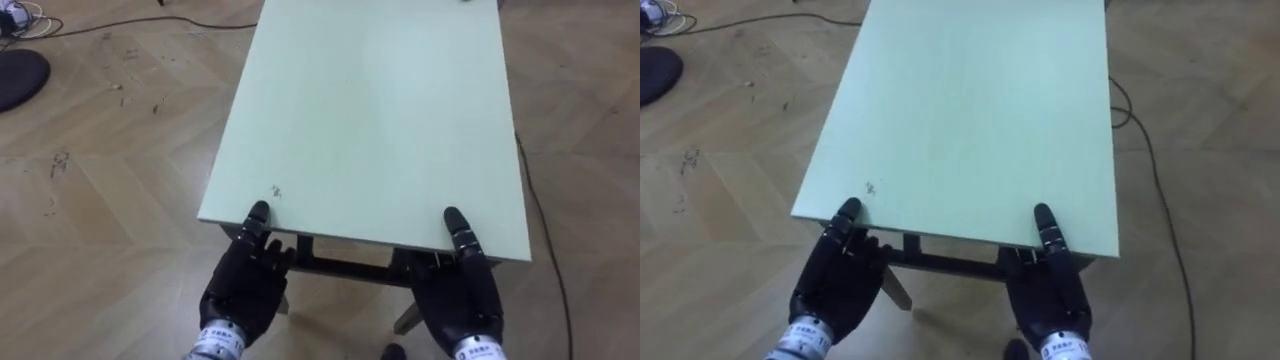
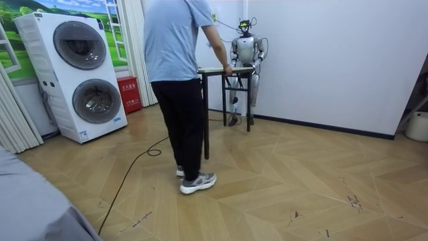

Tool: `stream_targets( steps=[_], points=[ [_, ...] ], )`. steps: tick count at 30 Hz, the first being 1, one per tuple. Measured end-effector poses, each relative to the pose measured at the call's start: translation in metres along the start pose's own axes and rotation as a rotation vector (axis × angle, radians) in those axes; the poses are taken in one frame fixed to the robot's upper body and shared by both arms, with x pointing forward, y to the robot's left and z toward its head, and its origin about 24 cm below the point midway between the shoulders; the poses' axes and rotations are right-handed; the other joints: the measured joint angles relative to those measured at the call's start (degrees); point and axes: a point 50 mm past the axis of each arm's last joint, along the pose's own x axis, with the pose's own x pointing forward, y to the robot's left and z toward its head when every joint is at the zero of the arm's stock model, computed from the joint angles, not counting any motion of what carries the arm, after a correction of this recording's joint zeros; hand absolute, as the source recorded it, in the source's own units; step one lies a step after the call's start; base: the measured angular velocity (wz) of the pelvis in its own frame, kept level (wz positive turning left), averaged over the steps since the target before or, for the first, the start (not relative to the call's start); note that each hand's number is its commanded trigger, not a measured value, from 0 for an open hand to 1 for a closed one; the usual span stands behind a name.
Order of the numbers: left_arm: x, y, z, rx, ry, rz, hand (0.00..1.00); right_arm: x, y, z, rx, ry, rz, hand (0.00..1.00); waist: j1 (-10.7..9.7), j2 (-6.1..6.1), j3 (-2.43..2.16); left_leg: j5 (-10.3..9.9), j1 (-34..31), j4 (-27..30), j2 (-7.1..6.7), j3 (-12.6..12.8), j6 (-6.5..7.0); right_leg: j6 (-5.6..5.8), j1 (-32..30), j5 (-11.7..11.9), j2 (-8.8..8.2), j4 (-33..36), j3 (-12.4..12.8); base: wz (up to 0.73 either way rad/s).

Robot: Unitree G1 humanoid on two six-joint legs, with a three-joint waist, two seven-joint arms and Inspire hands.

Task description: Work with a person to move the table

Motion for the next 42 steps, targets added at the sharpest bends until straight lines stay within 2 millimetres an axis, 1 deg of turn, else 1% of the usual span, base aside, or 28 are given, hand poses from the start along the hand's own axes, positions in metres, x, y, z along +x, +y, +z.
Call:
stream_targets(
  steps=[1,2,3,4,5,6,8,10,12,15,18,19,22,23,25,27,28,30,31,33,35,37,38,40,41,42],
  points=[
    [-0.001,0.001,0.000,0.000,-0.003,0.001,1.00,0.000,0.000,0.000,-0.001,0.002,0.000,1.00,0.4,-0.11,0.01,0.0,0.0,0.0,0.02,0.6,-0.04,0.20,1.5,-1.4,0.07,-0.5,0.4,-0.36],
    [-0.002,0.002,0.001,-0.001,-0.006,0.005,1.00,0.000,0.000,-0.002,0.000,0.009,-0.003,1.00,1.5,-0.08,0.03,0.2,0.1,0.1,0.17,1.0,-0.24,0.05,4.6,-3.3,0.68,-3.9,0.8,-0.33],
    [-0.003,0.004,0.002,0.006,-0.005,0.013,1.00,-0.001,-0.001,-0.004,0.005,0.011,-0.008,1.00,1.9,0.02,0.04,0.5,0.5,0.0,0.54,0.8,-0.73,-0.43,6.4,-3.0,2.25,-7.7,0.7,-0.28],
    [-0.004,0.005,0.002,0.005,-0.006,0.015,1.00,-0.001,-0.001,-0.006,0.013,0.014,-0.011,1.00,2.4,0.07,0.05,0.6,0.8,-0.2,0.83,0.8,-0.93,-0.61,6.9,-2.4,2.87,-9.3,0.7,-0.39],
    [-0.007,0.007,0.002,0.006,-0.008,0.023,1.00,-0.001,-0.004,-0.007,0.014,0.021,-0.022,1.00,3.8,-0.02,0.01,0.9,1.5,-1.0,1.06,0.7,-1.34,-1.04,8.2,-1.3,4.29,-12.0,0.7,-0.55],
    [-0.009,0.008,0.004,0.013,-0.009,0.026,1.00,-0.002,-0.004,-0.007,0.012,0.026,-0.024,1.00,4.8,-0.27,-0.07,1.0,1.7,-1.4,1.86,0.5,-1.53,-1.15,9.2,-0.8,5.23,-14.8,0.6,-0.52],
    [-0.011,0.010,0.004,0.014,-0.009,0.032,1.00,-0.001,-0.004,-0.007,0.001,0.033,-0.022,1.00,5.0,-0.38,-0.05,1.1,1.5,-1.3,2.12,0.5,-1.67,-0.95,10.7,-0.4,5.94,-18.2,0.7,-0.15],
    [-0.012,0.010,0.003,0.010,-0.008,0.034,1.00,-0.002,-0.004,-0.006,-0.003,0.034,-0.023,1.00,5.2,-0.39,-0.05,1.2,1.5,-1.3,2.40,0.6,-1.80,-0.97,11.1,-0.1,6.25,-19.2,0.6,0.00],
    [-0.013,0.009,0.004,0.008,-0.011,0.032,1.00,-0.002,-0.004,-0.007,0.000,0.035,-0.022,1.00,5.2,-0.45,-0.05,1.3,1.3,-1.3,2.77,0.1,-2.00,-1.48,11.1,0.6,6.72,-19.2,0.3,0.07],
    [-0.013,0.009,0.005,0.009,-0.013,0.030,1.00,-0.001,-0.004,-0.007,0.000,0.033,-0.017,1.00,4.6,-0.55,-0.04,1.4,0.7,-1.3,2.91,-1.1,-2.21,-1.80,11.1,0.9,6.87,-19.2,-0.8,0.19],
    [-0.013,0.009,0.004,0.009,-0.010,0.026,1.00,-0.002,-0.004,-0.005,-0.009,0.028,-0.010,1.00,4.4,-0.61,-0.03,1.5,0.2,-1.2,2.98,-2.3,-2.35,-1.87,11.1,0.9,7.03,-19.1,-1.2,0.20],
    [-0.013,0.009,0.004,0.007,-0.010,0.027,1.00,-0.002,-0.004,-0.005,-0.010,0.029,-0.009,1.00,4.5,-0.62,-0.03,1.5,0.2,-1.2,3.01,-2.3,-2.36,-1.88,11.1,0.9,7.06,-19.1,-1.2,0.12],
    [-0.015,0.011,0.002,0.001,-0.009,0.029,1.00,-0.002,-0.004,-0.003,-0.019,0.025,-0.008,1.00,4.3,-0.60,-0.04,1.4,0.1,-1.1,3.15,-3.2,-2.48,-1.88,11.6,0.9,6.96,-19.0,-2.6,0.21],
    [-0.015,0.010,0.001,-0.009,-0.006,0.028,1.00,-0.002,-0.004,-0.002,-0.022,0.023,-0.008,1.00,4.0,-0.61,-0.04,1.4,0.1,-0.9,3.14,-4.0,-2.50,-1.88,12.1,0.9,6.95,-19.0,-2.9,0.38],
    [-0.015,0.010,0.000,-0.016,-0.005,0.027,1.00,0.001,-0.002,0.000,-0.025,0.019,0.002,1.00,3.8,-0.60,-0.04,1.4,0.0,-0.9,3.13,-4.5,-2.51,-1.88,12.4,0.9,6.94,-18.9,-3.1,0.31],
    [-0.015,0.009,0.000,-0.029,-0.004,0.027,1.00,0.004,0.000,0.002,-0.032,0.017,0.012,1.00,3.8,-0.36,0.00,1.4,-0.2,-0.8,3.06,-5.2,-2.50,-1.88,13.0,0.9,6.60,-19.0,-4.3,0.31],
    [-0.015,0.009,-0.001,-0.034,-0.002,0.026,1.00,0.004,0.001,0.003,-0.035,0.016,0.013,1.00,3.7,-0.25,-0.05,1.4,-0.2,-0.6,3.03,-5.4,-2.50,-1.88,13.3,0.9,6.54,-18.9,-4.5,0.49],
    [-0.015,0.008,-0.003,-0.038,0.010,0.020,1.00,0.006,0.002,0.007,-0.069,0.005,0.020,1.00,2.8,0.31,0.01,1.4,-0.8,0.1,2.89,-5.6,-2.47,-1.88,14.1,0.9,6.19,-18.9,-5.5,0.57],
    [-0.015,0.007,-0.004,-0.039,0.013,0.017,1.00,0.006,0.003,0.009,-0.076,0.001,0.024,1.00,2.9,0.48,0.01,1.4,-0.9,0.0,2.85,-5.6,-2.47,-1.87,14.2,0.9,6.08,-18.9,-5.8,0.43],
    [-0.015,0.007,-0.004,-0.037,0.014,0.015,1.00,0.009,0.007,0.011,-0.096,0.004,0.036,1.00,3.1,1.26,0.00,1.4,-1.4,0.1,2.77,-5.6,-2.43,-1.87,14.2,0.9,5.94,-18.9,-5.8,0.26],
    [-0.016,0.007,-0.002,-0.037,0.011,0.015,1.00,0.010,0.008,0.011,-0.098,0.009,0.038,1.00,3.3,1.44,-0.05,1.5,-1.6,0.1,2.75,-5.9,-2.24,-1.87,14.3,0.9,5.93,-18.8,-5.8,0.22],
    [-0.016,0.007,-0.001,-0.035,0.006,0.012,1.00,0.011,0.008,0.009,-0.100,0.013,0.040,1.00,4.1,1.47,-0.02,1.6,-1.5,0.0,2.74,-6.2,-2.22,-1.87,14.4,0.9,5.91,-18.6,-5.8,0.14],
    [-0.016,0.007,-0.001,-0.035,0.004,0.013,1.00,0.011,0.009,0.008,-0.099,0.014,0.041,1.00,4.8,1.46,-0.01,1.6,-1.5,0.0,2.72,-6.3,-2.22,-1.85,14.4,0.9,5.86,-18.5,-5.9,0.07],
    [-0.016,0.007,0.000,-0.036,0.002,0.013,1.00,0.012,0.010,0.008,-0.101,0.014,0.045,1.00,5.6,1.42,0.01,1.6,-1.6,0.0,2.64,-6.5,-2.22,-1.60,14.3,0.8,5.63,-18.1,-6.1,0.12],
    [-0.016,0.007,-0.001,-0.038,0.001,0.012,1.00,0.012,0.010,0.008,-0.105,0.014,0.046,1.00,5.8,1.37,0.02,1.6,-1.7,0.0,2.64,-7.1,-2.20,-1.33,14.3,0.6,5.26,-17.8,-6.7,0.24],
    [-0.016,0.007,-0.002,-0.041,0.001,0.012,1.00,0.012,0.010,0.008,-0.105,0.013,0.047,1.00,6.0,1.33,0.06,1.7,-1.9,-0.1,2.00,-7.3,-2.01,-0.87,14.1,0.3,4.73,-16.9,-7.3,0.28]
  ],
)
